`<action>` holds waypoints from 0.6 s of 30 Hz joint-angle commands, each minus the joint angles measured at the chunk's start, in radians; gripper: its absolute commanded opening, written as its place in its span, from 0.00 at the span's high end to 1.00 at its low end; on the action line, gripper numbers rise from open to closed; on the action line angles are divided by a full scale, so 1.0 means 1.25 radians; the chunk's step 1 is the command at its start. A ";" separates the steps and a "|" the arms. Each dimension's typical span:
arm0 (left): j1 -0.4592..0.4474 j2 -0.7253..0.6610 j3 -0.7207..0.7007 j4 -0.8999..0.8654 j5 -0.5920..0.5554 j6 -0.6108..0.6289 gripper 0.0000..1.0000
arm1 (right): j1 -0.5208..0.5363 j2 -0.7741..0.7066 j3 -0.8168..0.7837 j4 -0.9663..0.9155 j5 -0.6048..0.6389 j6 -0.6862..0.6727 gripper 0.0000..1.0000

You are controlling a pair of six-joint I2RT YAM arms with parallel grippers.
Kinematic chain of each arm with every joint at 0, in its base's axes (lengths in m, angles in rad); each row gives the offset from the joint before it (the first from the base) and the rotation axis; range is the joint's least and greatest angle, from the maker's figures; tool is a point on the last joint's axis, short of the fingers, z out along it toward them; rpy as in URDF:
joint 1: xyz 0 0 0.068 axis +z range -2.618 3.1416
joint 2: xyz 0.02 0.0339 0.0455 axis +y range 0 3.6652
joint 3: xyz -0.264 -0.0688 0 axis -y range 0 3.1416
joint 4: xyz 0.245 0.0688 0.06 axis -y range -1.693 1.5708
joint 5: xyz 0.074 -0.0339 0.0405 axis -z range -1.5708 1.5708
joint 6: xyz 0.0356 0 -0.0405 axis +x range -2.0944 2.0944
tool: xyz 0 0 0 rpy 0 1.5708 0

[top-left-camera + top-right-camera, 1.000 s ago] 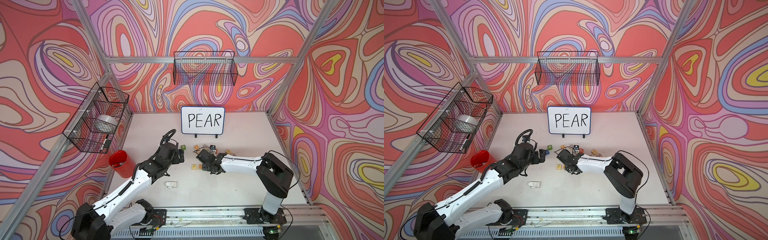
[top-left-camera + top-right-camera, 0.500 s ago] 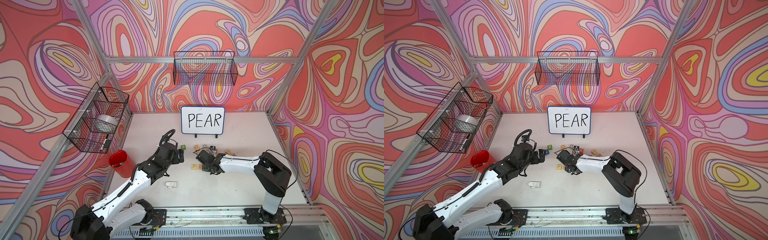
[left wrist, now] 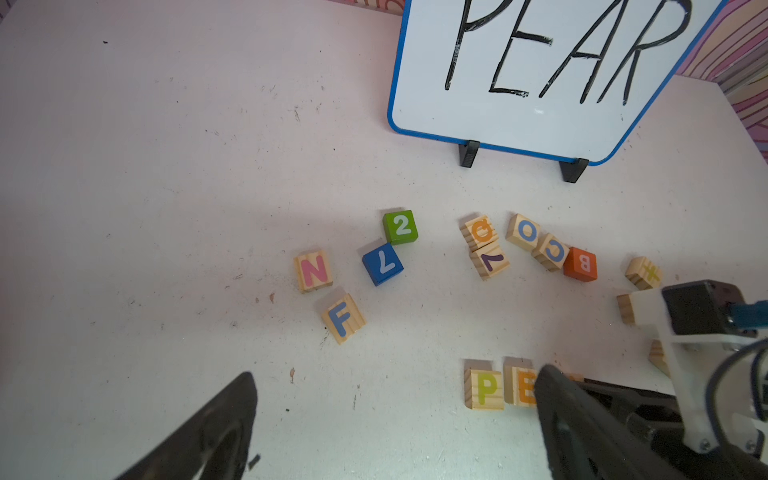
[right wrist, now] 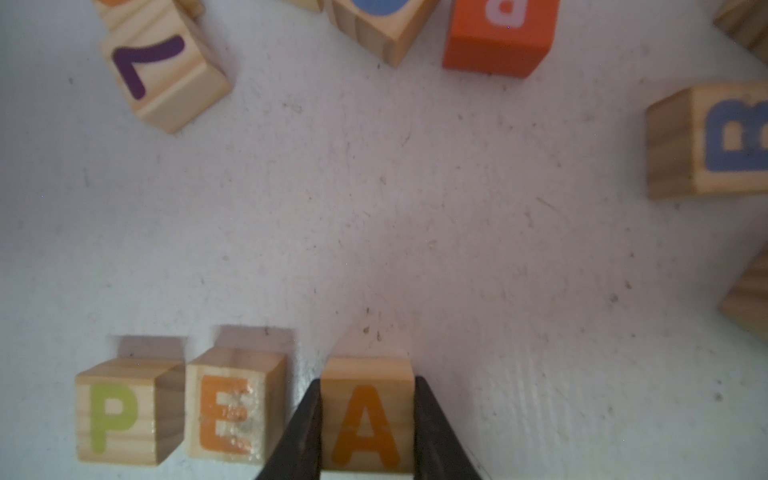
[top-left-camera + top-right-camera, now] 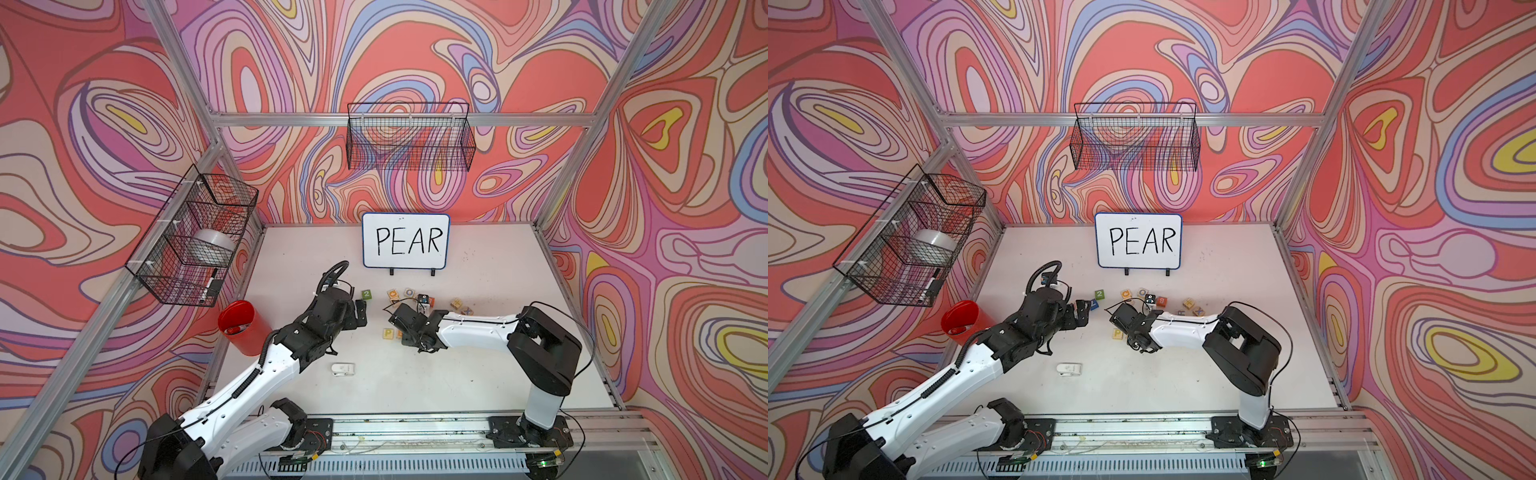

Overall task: Spell the uppercase word “pear” with letter blocks
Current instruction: Move the letter block to the center of the board.

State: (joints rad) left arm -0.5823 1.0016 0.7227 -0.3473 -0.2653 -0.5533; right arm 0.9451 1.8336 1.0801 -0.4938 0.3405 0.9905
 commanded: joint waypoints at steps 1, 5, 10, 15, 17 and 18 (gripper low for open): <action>0.002 -0.012 -0.009 -0.007 -0.005 -0.005 0.00 | 0.008 0.019 -0.008 -0.007 -0.004 0.017 0.73; 0.002 -0.012 -0.009 -0.007 -0.005 -0.005 0.00 | 0.007 0.019 -0.005 -0.002 0.000 0.010 0.72; 0.002 -0.013 -0.006 -0.012 -0.008 -0.002 0.00 | 0.008 0.040 0.020 -0.001 -0.004 -0.004 0.73; 0.002 -0.020 -0.008 -0.017 -0.011 0.001 0.00 | 0.008 0.047 0.029 0.001 -0.008 -0.017 0.73; 0.002 -0.021 -0.008 -0.017 -0.014 0.000 0.00 | 0.008 0.047 0.030 -0.001 -0.008 -0.020 0.73; 0.002 -0.021 -0.009 -0.017 -0.013 0.000 0.00 | 0.009 0.048 0.030 -0.001 -0.009 -0.023 0.73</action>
State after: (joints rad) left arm -0.5823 0.9939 0.7219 -0.3485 -0.2657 -0.5533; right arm 0.9497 1.8622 1.1137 -0.4862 0.3439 0.9764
